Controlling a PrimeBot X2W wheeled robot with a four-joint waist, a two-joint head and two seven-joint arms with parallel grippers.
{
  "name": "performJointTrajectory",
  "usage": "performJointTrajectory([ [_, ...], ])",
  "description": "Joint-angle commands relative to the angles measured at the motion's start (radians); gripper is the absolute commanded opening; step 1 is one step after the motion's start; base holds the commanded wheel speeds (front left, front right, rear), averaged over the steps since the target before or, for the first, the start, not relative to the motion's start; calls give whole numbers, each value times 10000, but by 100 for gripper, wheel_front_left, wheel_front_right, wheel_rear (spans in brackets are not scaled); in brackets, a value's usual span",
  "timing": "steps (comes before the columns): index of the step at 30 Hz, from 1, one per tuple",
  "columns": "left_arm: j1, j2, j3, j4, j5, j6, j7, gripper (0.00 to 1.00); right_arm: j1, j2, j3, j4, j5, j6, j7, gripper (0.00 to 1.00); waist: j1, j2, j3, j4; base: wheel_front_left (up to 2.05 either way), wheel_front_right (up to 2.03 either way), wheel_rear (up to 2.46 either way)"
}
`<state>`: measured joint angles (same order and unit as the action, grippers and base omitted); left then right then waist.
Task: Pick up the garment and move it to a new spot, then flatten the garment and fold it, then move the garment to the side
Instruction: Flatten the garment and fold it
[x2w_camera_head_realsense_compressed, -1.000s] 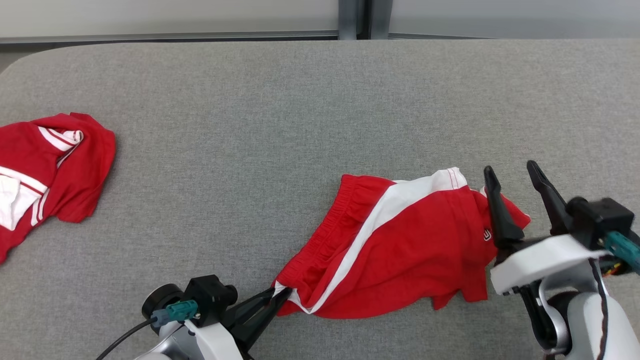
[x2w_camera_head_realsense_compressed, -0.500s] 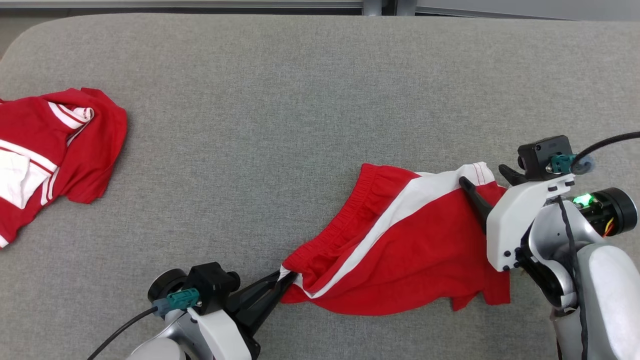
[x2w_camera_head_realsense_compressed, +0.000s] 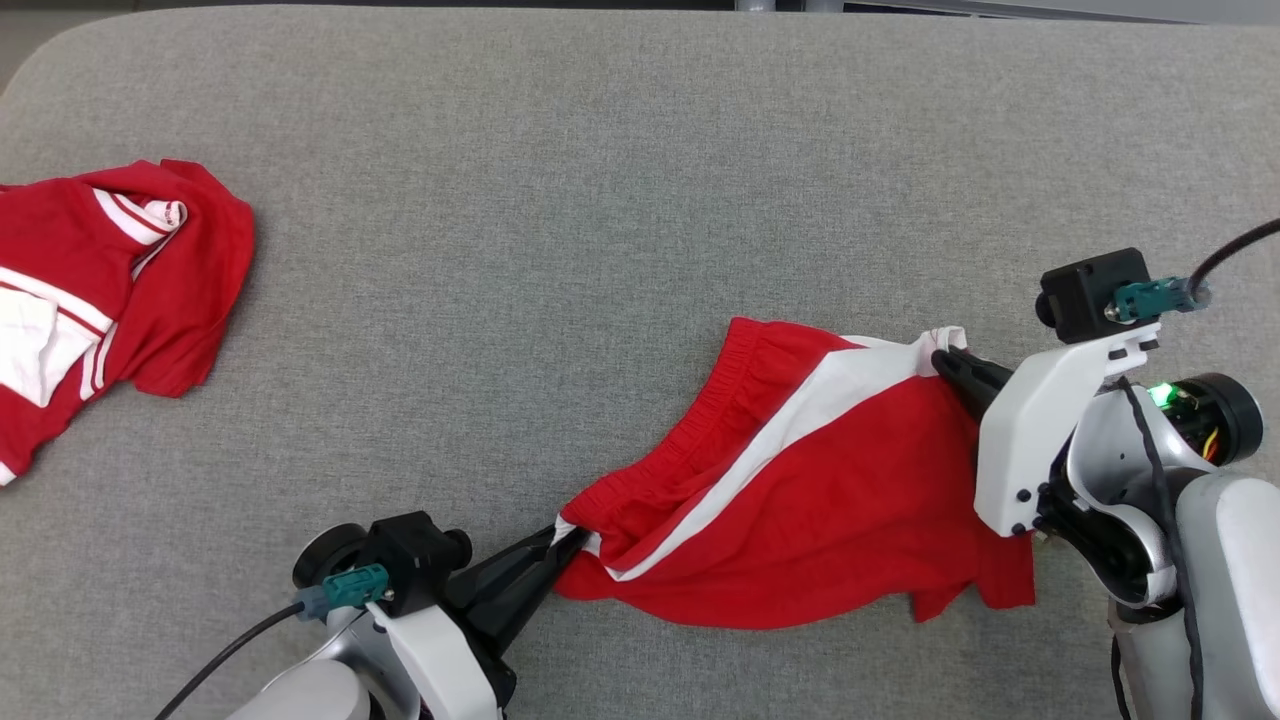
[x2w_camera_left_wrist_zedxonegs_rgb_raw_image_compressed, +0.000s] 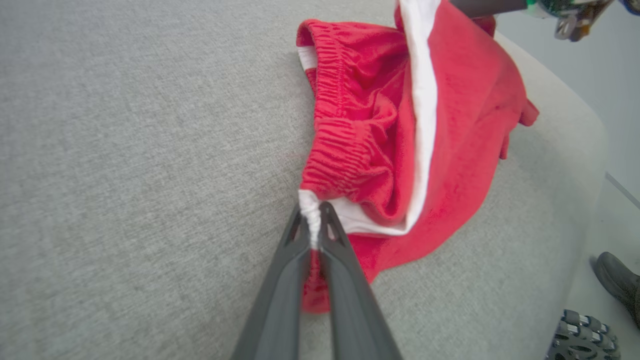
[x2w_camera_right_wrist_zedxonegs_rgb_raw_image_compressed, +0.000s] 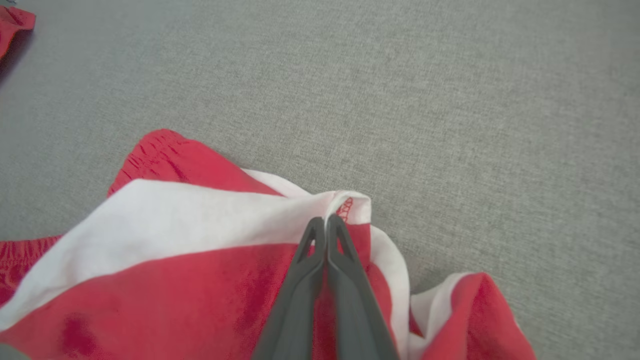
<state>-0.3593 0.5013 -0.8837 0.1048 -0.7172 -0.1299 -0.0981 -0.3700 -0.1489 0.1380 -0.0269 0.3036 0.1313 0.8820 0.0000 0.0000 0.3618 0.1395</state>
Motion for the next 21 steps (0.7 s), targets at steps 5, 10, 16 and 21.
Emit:
performJointTrajectory([
  [5,-231,71,197,164,-81,67,-298,0,242,-73,-4,-647,20,-10,-1179,0,0,0,22,-19,0,0,0],
  [10,-265,164,568,175,-127,336,-652,0,686,-10,28,-1174,-226,-9,-2800,0,0,0,-80,-152,0,0,0],
  [16,-439,305,1319,-37,-288,853,-1117,0,1370,271,-232,-1630,-924,-7,-5262,0,0,0,-314,-362,0,0,0],
  [21,-587,350,2059,-393,-461,1336,-1379,0,1916,680,-559,-1767,-1371,-7,-7126,0,0,0,-652,-628,0,0,0],
])
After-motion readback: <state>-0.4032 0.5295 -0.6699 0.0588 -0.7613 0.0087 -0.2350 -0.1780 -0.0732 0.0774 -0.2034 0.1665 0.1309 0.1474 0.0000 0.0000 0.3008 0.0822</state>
